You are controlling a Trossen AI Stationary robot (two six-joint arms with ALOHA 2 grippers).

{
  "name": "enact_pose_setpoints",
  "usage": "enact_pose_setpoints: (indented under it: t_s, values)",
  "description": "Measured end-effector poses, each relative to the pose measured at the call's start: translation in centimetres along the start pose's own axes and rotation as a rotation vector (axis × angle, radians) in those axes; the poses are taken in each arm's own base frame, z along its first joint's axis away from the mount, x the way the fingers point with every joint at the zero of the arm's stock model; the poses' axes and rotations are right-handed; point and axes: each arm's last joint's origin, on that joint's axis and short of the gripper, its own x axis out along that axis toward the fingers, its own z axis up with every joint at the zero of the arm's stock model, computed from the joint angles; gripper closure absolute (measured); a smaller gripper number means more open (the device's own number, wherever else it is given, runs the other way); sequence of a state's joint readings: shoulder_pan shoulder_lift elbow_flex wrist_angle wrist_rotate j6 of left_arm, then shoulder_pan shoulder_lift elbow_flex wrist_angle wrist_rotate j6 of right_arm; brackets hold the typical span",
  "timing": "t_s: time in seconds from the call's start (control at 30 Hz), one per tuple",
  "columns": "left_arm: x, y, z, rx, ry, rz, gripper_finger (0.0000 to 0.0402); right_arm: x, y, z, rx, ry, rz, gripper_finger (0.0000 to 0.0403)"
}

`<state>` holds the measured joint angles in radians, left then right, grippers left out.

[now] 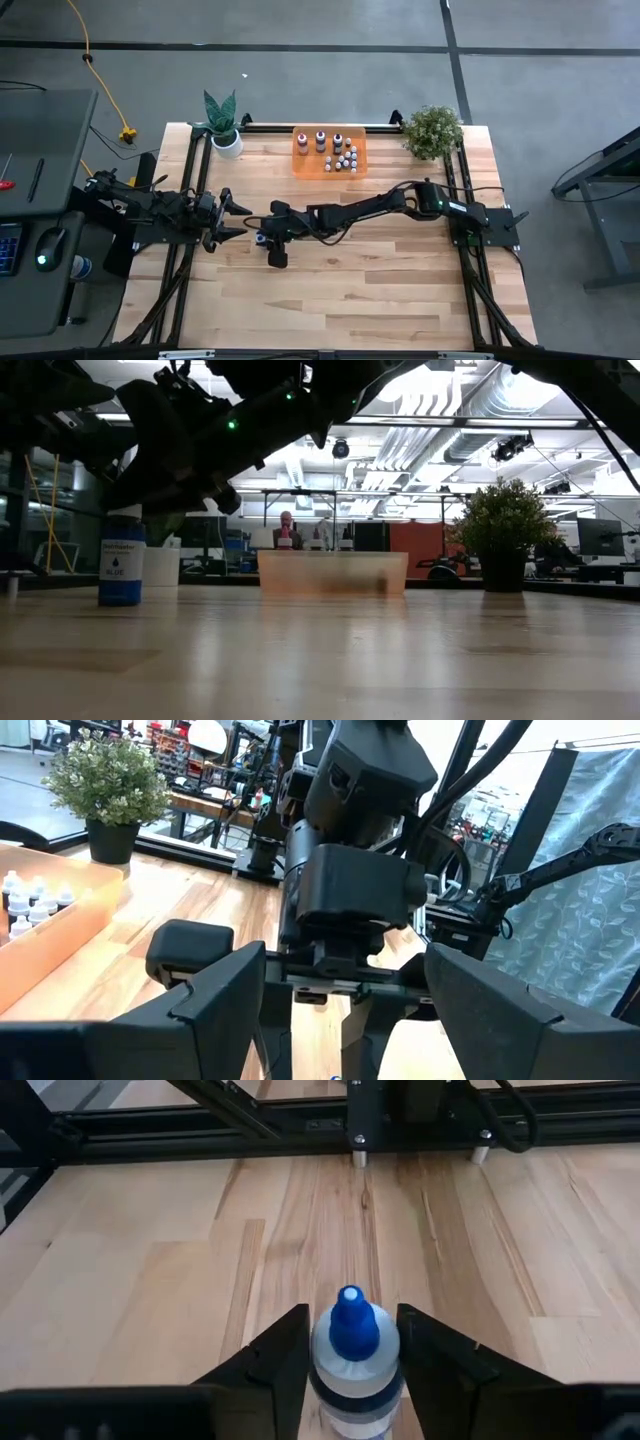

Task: Pick & Place food coloring
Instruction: Put the big blue food coloring bottle into the orange bin

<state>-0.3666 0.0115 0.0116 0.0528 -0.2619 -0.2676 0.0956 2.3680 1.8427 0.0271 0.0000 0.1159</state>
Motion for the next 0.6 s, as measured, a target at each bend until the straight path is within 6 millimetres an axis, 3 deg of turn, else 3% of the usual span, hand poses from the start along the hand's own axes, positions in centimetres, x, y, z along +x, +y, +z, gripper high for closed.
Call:
enact_pose_setpoints:
  t_s: [0.2, 0.6]
  values:
    - [0.00, 0.00, 0.00, 0.000, 0.000, 0.000, 0.0130, 0.00, -0.10, 0.02, 0.001, 0.000, 0.005, 0.0287]
    - [0.00, 0.00, 0.00, 0.000, 0.000, 0.000, 0.0130, -0.07, -0.30, -0.08, 0.043, 0.014, -0.040, 0.0292]
